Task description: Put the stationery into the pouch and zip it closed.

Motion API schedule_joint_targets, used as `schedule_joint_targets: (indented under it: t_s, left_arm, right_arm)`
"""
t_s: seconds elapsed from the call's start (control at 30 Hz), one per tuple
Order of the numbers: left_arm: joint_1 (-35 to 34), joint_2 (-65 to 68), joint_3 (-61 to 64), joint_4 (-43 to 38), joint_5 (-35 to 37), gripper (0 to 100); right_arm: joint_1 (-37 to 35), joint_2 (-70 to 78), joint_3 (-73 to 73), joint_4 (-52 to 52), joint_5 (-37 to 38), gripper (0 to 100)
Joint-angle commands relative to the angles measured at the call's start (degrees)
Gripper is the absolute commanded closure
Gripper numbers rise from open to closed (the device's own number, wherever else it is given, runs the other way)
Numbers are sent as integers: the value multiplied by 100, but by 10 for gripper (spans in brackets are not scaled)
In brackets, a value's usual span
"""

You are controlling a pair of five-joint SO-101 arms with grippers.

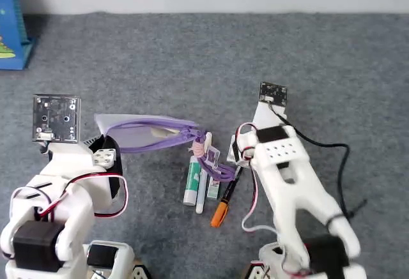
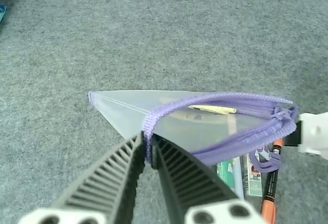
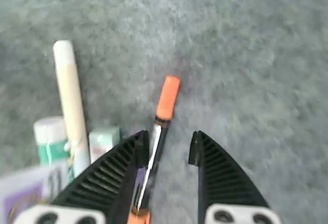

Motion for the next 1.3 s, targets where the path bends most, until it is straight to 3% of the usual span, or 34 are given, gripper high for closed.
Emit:
schedule_joint_targets:
  t_s: [0.0,0.27,0.4,0.57,0.93,1.27]
  left_arm:
    - [-26,-44,-31,-97,26,989]
    - [-26,-44,-31,-97,26,989]
    - [-26,-44,-31,-97,26,989]
    - [-18,-44,-31,-114,26,989]
    - [0,-9,-40,-202,26,989]
    - [35,510,-690,-308,-123,989]
  right_arm:
    - [-127,391,-343,-532,-70,868]
    - [-92,875,-343,-716,-70,877]
    - [66,1015,-343,-778,-70,998]
    - [470,708,-360,-532,0,989]
    - [664,-3521,-360,1780,677,991]
    - [-110,-6563,-378,1464,1582,991]
